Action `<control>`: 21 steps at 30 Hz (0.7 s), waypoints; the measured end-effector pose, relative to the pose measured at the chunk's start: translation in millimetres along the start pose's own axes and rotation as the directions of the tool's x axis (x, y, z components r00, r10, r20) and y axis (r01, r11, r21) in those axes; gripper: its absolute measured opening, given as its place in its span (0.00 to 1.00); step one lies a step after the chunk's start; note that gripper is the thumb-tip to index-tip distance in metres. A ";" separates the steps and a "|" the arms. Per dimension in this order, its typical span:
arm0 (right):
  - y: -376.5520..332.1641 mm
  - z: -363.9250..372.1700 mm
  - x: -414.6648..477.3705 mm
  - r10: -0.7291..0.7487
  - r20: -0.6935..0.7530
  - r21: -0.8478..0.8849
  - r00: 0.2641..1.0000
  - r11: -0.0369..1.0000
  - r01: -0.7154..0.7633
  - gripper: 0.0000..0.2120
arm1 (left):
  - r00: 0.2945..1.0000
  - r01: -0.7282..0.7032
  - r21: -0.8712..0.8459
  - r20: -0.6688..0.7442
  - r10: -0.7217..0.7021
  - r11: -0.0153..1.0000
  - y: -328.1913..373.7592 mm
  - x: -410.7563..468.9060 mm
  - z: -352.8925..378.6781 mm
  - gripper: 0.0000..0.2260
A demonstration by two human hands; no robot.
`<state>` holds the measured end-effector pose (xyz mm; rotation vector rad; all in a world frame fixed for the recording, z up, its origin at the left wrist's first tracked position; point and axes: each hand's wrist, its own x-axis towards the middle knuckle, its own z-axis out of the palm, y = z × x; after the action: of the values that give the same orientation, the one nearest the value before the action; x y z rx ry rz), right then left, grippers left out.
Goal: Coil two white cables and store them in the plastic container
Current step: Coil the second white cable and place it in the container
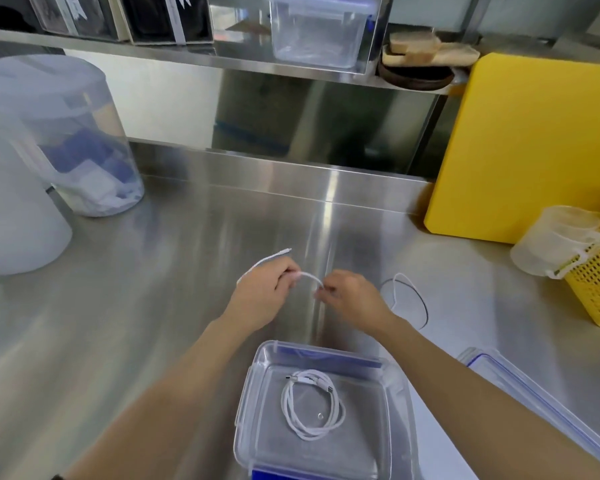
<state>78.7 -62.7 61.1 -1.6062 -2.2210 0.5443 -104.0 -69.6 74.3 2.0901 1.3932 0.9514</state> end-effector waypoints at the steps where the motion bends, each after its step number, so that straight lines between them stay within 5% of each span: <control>1: -3.9 -7.3 0.8 0.000 -0.062 0.068 0.998 0.998 0.004 0.14 | 1.000 0.003 -0.059 -0.009 -0.004 0.998 8.3 5.6 -2.1 0.07; 6: 0.3 -54.0 4.0 0.262 -0.405 0.388 0.876 0.917 -0.096 0.16 | 0.989 0.149 -0.298 0.060 -0.137 0.943 19.1 22.6 -18.2 0.12; 10: 18.8 -84.9 2.6 0.344 -0.475 0.170 0.810 0.939 -0.299 0.09 | 0.979 0.198 -0.294 0.109 -0.173 0.935 10.8 18.7 -23.2 0.13; 12: 16.0 -85.2 -2.9 0.203 -0.384 -0.095 0.901 0.962 -0.258 0.20 | 0.980 0.196 -0.311 0.093 -0.176 0.930 13.7 17.5 -20.0 0.13; 14: -1.3 -77.3 -7.5 -0.102 -0.296 -0.238 0.950 0.971 0.030 0.31 | 0.983 0.180 -0.353 0.082 -0.161 0.918 24.0 20.0 -15.7 0.14; 17: -31.8 -67.0 -8.8 -0.451 -0.251 -0.314 0.857 0.875 0.369 0.21 | 0.988 0.142 -0.428 0.109 -0.105 0.892 43.1 26.5 -11.8 0.15; 19: -40.8 -72.8 -5.3 -0.570 -0.331 -0.404 0.752 0.806 0.433 0.07 | 0.988 0.131 -0.444 0.130 -0.081 0.886 48.9 28.3 -14.1 0.14; 21: -37.4 -83.4 -1.3 -0.552 -0.379 -0.409 0.743 0.820 0.401 0.06 | 0.985 0.153 -0.479 0.149 -0.092 0.864 46.7 26.5 -20.4 0.11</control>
<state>89.1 -65.9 151.9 -1.0342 -2.2466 -0.3361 -84.2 -63.4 127.9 1.6291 1.0683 0.9838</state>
